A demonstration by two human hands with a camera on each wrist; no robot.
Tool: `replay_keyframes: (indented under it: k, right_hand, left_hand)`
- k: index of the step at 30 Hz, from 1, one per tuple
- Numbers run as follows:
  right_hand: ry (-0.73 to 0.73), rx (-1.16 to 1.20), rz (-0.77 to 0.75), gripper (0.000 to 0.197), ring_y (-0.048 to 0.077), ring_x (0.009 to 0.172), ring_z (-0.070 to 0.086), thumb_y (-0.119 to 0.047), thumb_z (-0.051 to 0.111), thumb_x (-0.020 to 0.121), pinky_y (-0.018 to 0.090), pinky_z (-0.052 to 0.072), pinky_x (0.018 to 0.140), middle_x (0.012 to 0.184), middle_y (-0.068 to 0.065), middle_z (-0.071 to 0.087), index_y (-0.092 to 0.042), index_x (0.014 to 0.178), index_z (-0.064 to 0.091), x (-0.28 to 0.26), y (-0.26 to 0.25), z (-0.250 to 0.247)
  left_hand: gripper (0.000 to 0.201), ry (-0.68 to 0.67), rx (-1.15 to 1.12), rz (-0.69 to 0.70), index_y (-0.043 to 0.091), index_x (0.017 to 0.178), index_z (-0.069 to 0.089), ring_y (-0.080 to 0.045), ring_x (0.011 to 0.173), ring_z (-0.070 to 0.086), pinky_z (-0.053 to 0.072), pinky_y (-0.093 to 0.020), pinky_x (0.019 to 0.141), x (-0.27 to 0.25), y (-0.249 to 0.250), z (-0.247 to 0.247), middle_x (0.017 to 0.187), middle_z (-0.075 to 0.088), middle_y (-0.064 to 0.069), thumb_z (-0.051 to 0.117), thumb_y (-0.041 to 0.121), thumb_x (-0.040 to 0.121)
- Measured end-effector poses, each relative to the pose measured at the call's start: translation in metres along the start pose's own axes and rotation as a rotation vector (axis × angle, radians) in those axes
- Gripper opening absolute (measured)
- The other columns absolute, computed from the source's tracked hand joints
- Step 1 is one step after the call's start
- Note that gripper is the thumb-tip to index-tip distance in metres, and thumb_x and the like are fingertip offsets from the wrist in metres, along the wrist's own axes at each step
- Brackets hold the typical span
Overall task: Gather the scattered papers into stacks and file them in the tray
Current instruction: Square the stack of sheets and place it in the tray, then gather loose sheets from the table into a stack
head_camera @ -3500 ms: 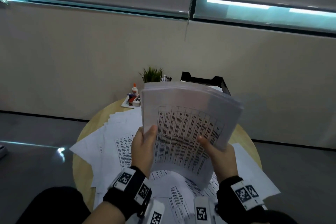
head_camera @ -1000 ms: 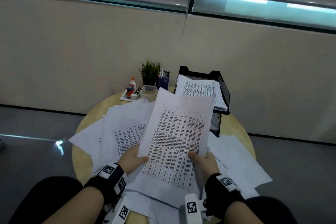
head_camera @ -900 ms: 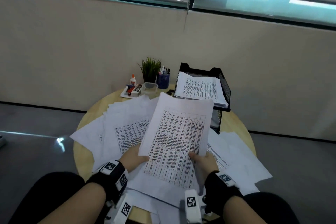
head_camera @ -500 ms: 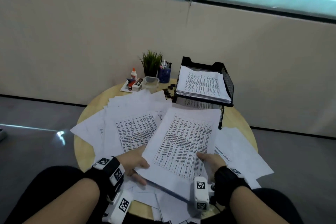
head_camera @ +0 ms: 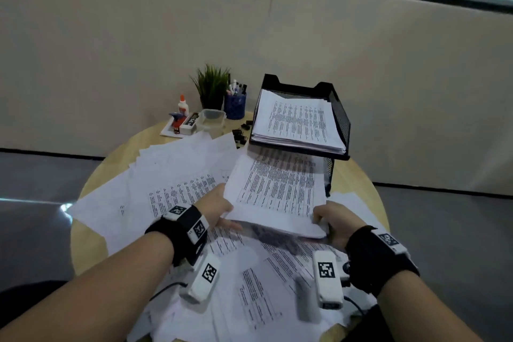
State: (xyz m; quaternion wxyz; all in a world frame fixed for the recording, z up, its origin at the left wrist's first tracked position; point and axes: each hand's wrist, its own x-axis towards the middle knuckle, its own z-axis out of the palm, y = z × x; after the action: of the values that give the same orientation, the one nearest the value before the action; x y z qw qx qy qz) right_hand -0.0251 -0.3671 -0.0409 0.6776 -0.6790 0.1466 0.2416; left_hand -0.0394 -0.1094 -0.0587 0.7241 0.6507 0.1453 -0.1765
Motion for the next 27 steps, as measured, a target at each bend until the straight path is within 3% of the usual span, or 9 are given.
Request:
replay_keyframes:
  k: [4,7,9,12,14,16,19,22,27]
  right_hand:
    - [0.002,-0.076,-0.008,0.051,0.042,0.085,0.068,0.016,0.033,0.087,0.032,0.057,0.054,0.124,0.024,0.052,-0.011,0.129,0.04,0.021,-0.007,-0.015]
    - [0.103,-0.082,-0.025,0.06,0.037,0.079,0.067,0.023,0.032,0.082,0.034,0.059,0.058,0.143,0.018,0.039,-0.006,0.134,0.04,0.05,-0.013,-0.029]
    - [0.156,-0.045,-0.049,0.056,0.033,0.075,0.067,0.026,0.032,0.08,0.037,0.06,0.062,0.136,0.02,0.044,0.001,0.13,0.041,0.067,-0.02,-0.036]
    - [0.215,-0.014,-0.117,0.044,0.012,0.047,0.063,0.024,0.033,0.083,0.046,0.057,0.079,0.089,0.012,0.053,-0.001,0.117,0.046,0.091,-0.032,-0.042]
    - [0.285,-0.048,-0.15,0.035,0.01,0.041,0.06,0.021,0.035,0.087,0.051,0.053,0.087,0.078,0.009,0.05,0.0,0.11,0.051,0.107,-0.041,-0.043]
    - [0.384,-0.157,-0.187,0.022,0.028,0.066,0.071,0.015,0.042,0.087,0.05,0.057,0.081,0.085,0.022,0.063,0.0,0.09,0.057,0.126,-0.048,-0.048]
    - [0.5,-0.382,-0.19,0.016,0.041,0.098,0.065,0.005,0.053,0.085,0.028,0.059,0.065,0.11,0.026,0.065,-0.01,0.082,0.056,0.149,-0.049,-0.055]
    - [0.51,-0.409,-0.177,0.013,0.039,0.08,0.068,0.008,0.051,0.087,0.047,0.059,0.072,0.096,0.024,0.067,-0.001,0.085,0.061,0.156,-0.05,-0.051]
    - [0.597,-0.675,-0.245,0.02,0.034,0.083,0.066,-0.004,0.059,0.085,0.04,0.056,0.077,0.095,0.019,0.068,0.003,0.103,0.065,0.153,-0.046,-0.047]
  left_hand:
    - [0.052,-0.082,-0.03,0.013,0.015,0.138,0.038,-0.034,0.09,0.067,0.06,-0.046,0.061,0.031,0.009,0.012,0.141,0.043,-0.01,0.04,-0.012,0.093]
    - [0.044,-0.099,-0.017,0.028,0.015,0.132,0.04,-0.027,0.068,0.07,0.058,-0.034,0.049,0.054,0.02,0.02,0.125,0.055,-0.015,0.044,-0.007,0.095]
    - [0.039,-0.077,-0.013,0.046,0.016,0.126,0.044,-0.022,0.053,0.067,0.056,-0.029,0.043,0.071,0.028,0.024,0.111,0.06,-0.017,0.047,-0.006,0.094]
    - [0.039,0.031,0.074,0.122,0.01,0.126,0.047,-0.012,0.039,0.056,0.05,-0.021,0.039,0.099,0.037,0.028,0.098,0.062,-0.01,0.052,-0.008,0.091]
    - [0.042,0.051,0.097,0.156,0.007,0.127,0.047,-0.01,0.038,0.056,0.051,-0.02,0.041,0.115,0.044,0.031,0.094,0.062,-0.007,0.053,-0.01,0.089]
    - [0.042,0.014,0.094,0.155,0.005,0.125,0.045,-0.012,0.044,0.062,0.056,-0.022,0.048,0.127,0.05,0.033,0.092,0.061,-0.011,0.053,-0.013,0.088]
    - [0.027,0.023,0.177,0.161,-0.001,0.105,0.053,-0.013,0.051,0.066,0.058,-0.024,0.057,0.14,0.056,0.034,0.084,0.061,-0.016,0.051,-0.019,0.084]
    - [0.02,0.169,0.308,0.159,0.005,0.091,0.059,-0.02,0.052,0.061,0.057,-0.03,0.055,0.145,0.056,0.04,0.071,0.063,-0.013,0.051,-0.013,0.084]
    - [0.011,0.302,0.391,0.195,0.01,0.077,0.055,-0.027,0.057,0.062,0.06,-0.041,0.063,0.148,0.051,0.053,0.069,0.064,-0.015,0.053,0.004,0.086]
